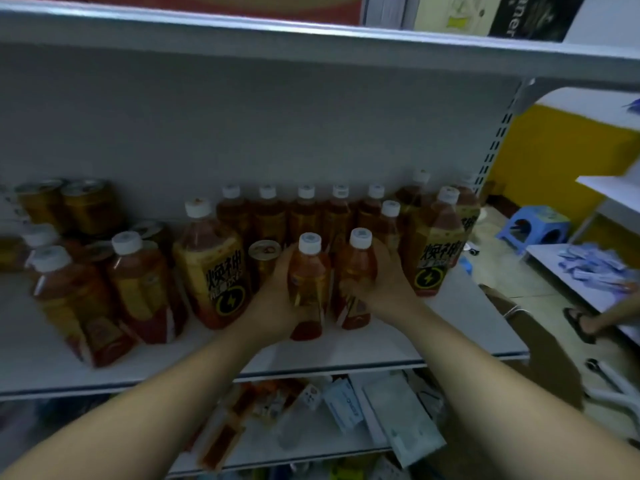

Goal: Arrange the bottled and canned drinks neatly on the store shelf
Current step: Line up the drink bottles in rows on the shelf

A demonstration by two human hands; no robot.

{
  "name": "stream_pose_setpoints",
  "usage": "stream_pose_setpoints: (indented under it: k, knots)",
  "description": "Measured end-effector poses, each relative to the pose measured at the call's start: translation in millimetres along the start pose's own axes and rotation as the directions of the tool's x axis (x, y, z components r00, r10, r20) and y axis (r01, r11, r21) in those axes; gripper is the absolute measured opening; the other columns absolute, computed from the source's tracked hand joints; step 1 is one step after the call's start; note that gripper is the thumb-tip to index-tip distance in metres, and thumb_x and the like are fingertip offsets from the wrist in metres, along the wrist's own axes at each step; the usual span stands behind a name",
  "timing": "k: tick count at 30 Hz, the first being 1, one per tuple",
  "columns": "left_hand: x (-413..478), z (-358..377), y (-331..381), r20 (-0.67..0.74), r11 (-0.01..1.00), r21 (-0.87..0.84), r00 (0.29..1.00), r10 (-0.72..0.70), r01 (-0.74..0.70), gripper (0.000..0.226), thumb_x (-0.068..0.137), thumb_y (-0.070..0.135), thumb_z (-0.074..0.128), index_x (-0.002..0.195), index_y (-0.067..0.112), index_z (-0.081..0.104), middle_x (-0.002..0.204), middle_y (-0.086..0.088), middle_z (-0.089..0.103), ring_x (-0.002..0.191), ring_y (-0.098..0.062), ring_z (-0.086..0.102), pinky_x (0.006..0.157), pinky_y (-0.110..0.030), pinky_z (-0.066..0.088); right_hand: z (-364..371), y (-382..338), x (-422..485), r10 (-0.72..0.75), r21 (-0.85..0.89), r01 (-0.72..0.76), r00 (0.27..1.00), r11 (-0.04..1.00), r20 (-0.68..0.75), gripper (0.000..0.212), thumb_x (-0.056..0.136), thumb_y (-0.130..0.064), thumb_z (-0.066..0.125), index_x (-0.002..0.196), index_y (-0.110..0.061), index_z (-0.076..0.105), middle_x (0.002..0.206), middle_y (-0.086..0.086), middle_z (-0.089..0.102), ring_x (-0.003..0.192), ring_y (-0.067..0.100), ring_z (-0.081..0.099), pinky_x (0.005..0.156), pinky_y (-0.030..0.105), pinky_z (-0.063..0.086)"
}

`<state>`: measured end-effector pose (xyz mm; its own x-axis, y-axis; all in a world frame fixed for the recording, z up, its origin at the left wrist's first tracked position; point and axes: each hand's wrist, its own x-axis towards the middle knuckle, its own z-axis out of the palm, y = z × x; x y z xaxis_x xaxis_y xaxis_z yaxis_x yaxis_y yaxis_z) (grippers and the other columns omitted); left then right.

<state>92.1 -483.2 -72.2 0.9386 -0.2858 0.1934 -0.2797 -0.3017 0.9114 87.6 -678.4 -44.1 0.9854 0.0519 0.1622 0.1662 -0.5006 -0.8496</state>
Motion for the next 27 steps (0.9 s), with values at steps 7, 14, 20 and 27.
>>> stream_pose_setpoints:
  k: [7,14,20,27]
  knots:
    - [40,20,-18,-0.101,0.992,0.119,0.994,0.05,-0.037,0.098,0.061,0.027,0.083,0.142,0.037,0.028,0.135,-0.001,0.048,0.126,-0.018,0.048,0.101,-0.046,0.045,-19,28,4,0.026,-0.074,-0.036,0.991,0.997,-0.13,0.075,0.071,-0.055,0.067,0.139,-0.042,0.038,0.128,-0.003,0.054,0.117,0.016,0.053,0.1,0.043,0.046]
    - [83,46,-12,-0.117,0.985,0.118,0.983,0.14,-0.126,0.084,0.078,0.025,0.076,0.146,0.03,0.026,0.143,0.006,0.044,0.132,-0.008,0.042,0.11,-0.04,0.037,-36,35,-12,-0.022,-0.111,0.005,0.987,0.994,-0.16,0.079,0.085,-0.033,0.071,0.148,-0.037,0.024,0.126,-0.005,0.03,0.102,-0.003,0.026,0.091,0.02,0.026]
    - [122,54,-33,-0.14,0.986,0.162,0.987,0.072,-0.049,0.093,0.071,0.049,0.076,0.146,0.039,0.022,0.142,0.003,0.045,0.131,-0.017,0.045,0.105,-0.049,0.04,-31,41,-13,-0.049,-0.096,0.031,0.979,0.995,-0.196,0.084,0.082,-0.027,0.074,0.149,-0.022,0.025,0.131,-0.004,0.032,0.105,-0.009,0.028,0.092,0.011,0.026]
    - [83,47,-20,-0.083,0.994,0.113,0.997,-0.003,0.012,0.106,0.074,0.033,0.079,0.149,0.034,0.004,0.149,0.014,0.031,0.136,-0.004,0.033,0.112,-0.028,0.031,-32,48,-13,-0.047,-0.136,0.027,0.987,0.99,-0.152,0.093,0.077,-0.03,0.078,0.15,-0.029,0.021,0.141,0.003,0.033,0.113,0.004,0.031,0.095,0.022,0.029]
